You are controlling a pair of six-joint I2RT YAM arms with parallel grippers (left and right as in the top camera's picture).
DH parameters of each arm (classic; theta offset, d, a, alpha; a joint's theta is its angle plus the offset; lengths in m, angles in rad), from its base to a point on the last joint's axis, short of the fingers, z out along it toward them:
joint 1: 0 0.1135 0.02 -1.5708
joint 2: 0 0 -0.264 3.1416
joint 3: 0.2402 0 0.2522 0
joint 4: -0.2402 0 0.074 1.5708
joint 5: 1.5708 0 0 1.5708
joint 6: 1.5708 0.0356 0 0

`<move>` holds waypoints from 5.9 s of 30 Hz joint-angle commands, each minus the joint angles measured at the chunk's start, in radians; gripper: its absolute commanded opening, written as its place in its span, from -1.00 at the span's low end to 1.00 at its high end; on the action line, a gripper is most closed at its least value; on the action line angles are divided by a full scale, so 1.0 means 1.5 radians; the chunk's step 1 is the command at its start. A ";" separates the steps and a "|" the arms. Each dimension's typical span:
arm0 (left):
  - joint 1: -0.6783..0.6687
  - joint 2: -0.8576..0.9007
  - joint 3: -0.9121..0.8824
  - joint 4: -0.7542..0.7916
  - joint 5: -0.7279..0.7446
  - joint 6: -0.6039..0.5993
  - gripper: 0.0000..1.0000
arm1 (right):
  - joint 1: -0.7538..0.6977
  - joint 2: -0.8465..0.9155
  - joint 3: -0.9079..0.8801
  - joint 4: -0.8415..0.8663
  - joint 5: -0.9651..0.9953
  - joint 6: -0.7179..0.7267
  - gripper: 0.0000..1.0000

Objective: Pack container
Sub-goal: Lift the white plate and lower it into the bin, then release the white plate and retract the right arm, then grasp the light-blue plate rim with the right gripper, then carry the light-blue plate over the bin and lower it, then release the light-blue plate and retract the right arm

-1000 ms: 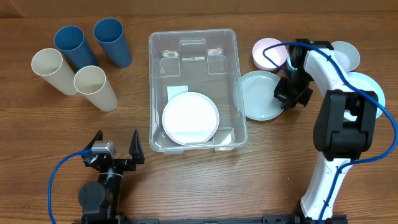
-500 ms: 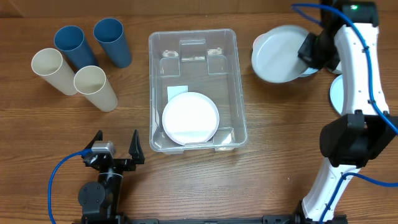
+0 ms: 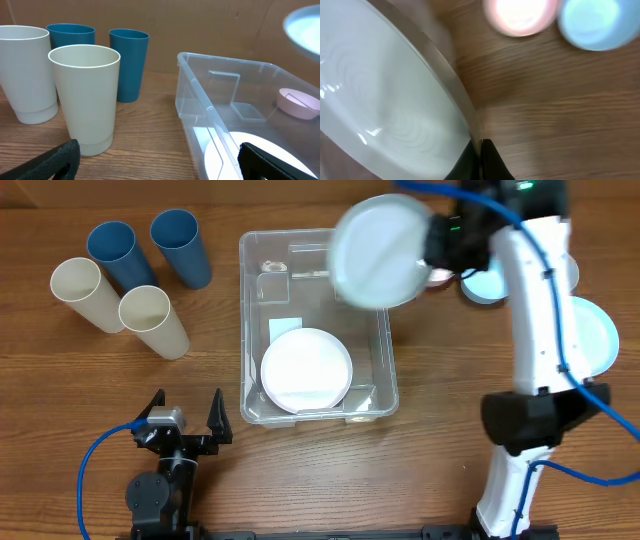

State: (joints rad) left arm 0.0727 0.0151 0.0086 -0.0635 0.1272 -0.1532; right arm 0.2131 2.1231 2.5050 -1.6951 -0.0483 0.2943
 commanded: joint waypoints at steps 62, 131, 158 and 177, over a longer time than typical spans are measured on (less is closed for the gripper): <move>0.004 -0.006 -0.003 -0.002 0.000 0.008 1.00 | -0.637 -0.019 -0.393 0.219 0.036 0.206 0.54; 0.004 -0.006 -0.003 -0.002 0.000 0.008 1.00 | 0.095 -0.318 -0.433 0.176 -0.006 0.071 -0.92; 0.004 -0.006 -0.003 -0.002 -0.001 0.008 1.00 | 0.228 -0.260 -0.840 0.601 -0.079 0.100 -0.92; 0.004 -0.006 -0.003 -0.002 -0.002 0.008 1.00 | 0.190 -0.245 -0.409 0.334 0.000 0.054 0.31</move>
State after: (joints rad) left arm 0.0727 0.0147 0.0082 -0.0635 0.1272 -0.1532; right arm 0.5449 1.7760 1.7004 -1.1313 -0.1490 0.3805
